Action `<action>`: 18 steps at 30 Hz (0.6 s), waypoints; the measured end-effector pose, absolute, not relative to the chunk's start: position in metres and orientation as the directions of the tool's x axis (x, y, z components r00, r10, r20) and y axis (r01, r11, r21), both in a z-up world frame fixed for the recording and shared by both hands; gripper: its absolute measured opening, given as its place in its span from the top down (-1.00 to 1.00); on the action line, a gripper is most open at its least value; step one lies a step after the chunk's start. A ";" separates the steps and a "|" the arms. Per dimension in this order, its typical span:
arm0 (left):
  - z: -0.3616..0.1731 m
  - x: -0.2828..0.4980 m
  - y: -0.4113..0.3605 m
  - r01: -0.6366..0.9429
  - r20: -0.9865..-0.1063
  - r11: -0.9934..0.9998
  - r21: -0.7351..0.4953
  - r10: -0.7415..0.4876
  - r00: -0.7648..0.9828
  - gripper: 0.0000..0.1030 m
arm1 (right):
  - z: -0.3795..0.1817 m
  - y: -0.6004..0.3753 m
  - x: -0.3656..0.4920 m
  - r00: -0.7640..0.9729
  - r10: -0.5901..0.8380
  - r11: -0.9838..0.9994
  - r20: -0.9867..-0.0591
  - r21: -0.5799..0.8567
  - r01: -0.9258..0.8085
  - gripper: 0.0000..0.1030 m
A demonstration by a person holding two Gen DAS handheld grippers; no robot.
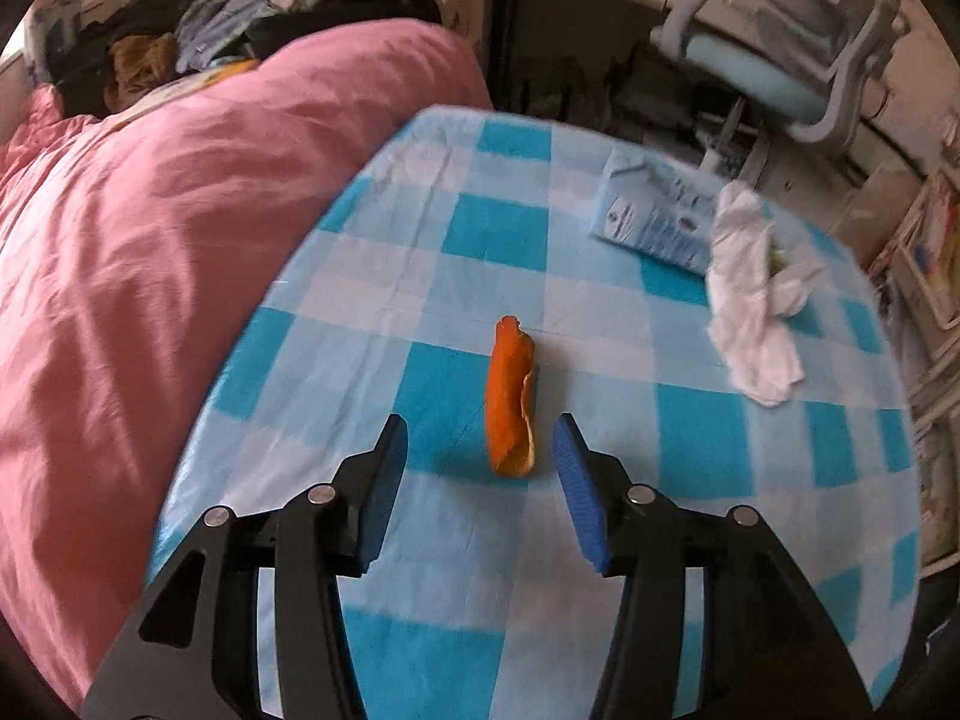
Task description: Collect trash
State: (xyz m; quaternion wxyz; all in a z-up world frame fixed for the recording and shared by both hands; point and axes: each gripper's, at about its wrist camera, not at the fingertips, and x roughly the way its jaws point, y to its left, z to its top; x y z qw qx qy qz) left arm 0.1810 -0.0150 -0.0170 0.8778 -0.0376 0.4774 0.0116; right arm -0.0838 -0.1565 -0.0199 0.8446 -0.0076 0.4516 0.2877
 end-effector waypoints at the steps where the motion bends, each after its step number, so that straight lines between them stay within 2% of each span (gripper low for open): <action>1: -0.021 0.186 -0.018 -0.056 -0.843 0.997 -0.043 -0.006 0.537 0.06 | -0.021 -0.156 -0.083 0.423 0.483 0.832 -0.767 0.251 -0.495 0.62; 6: -0.028 0.195 -0.029 -0.047 -0.822 0.998 0.030 0.052 0.567 0.09 | -0.025 -0.157 -0.080 0.404 0.496 0.822 -0.768 0.267 -0.503 0.62; 7: -0.028 0.195 -0.030 -0.042 -0.814 0.999 0.033 0.051 0.579 0.23 | -0.025 -0.156 -0.081 0.403 0.497 0.821 -0.769 0.268 -0.504 0.62; 8: -0.029 0.194 -0.031 -0.028 -0.807 0.999 0.033 0.043 0.589 0.51 | -0.026 -0.156 -0.080 0.401 0.498 0.821 -0.769 0.269 -0.505 0.62; 9: -0.028 0.193 -0.031 -0.016 -0.805 0.999 0.028 0.032 0.592 0.65 | -0.026 -0.156 -0.080 0.399 0.498 0.820 -0.770 0.269 -0.505 0.62; 10: -0.027 0.191 -0.032 0.003 -0.805 1.000 0.012 0.008 0.593 0.70 | -0.026 -0.155 -0.080 0.398 0.497 0.820 -0.771 0.268 -0.505 0.62; 18: -0.011 0.131 -0.007 0.063 -0.765 0.982 -0.179 -0.179 0.619 0.72 | -0.023 -0.153 -0.084 0.409 0.488 0.825 -0.771 0.253 -0.506 0.62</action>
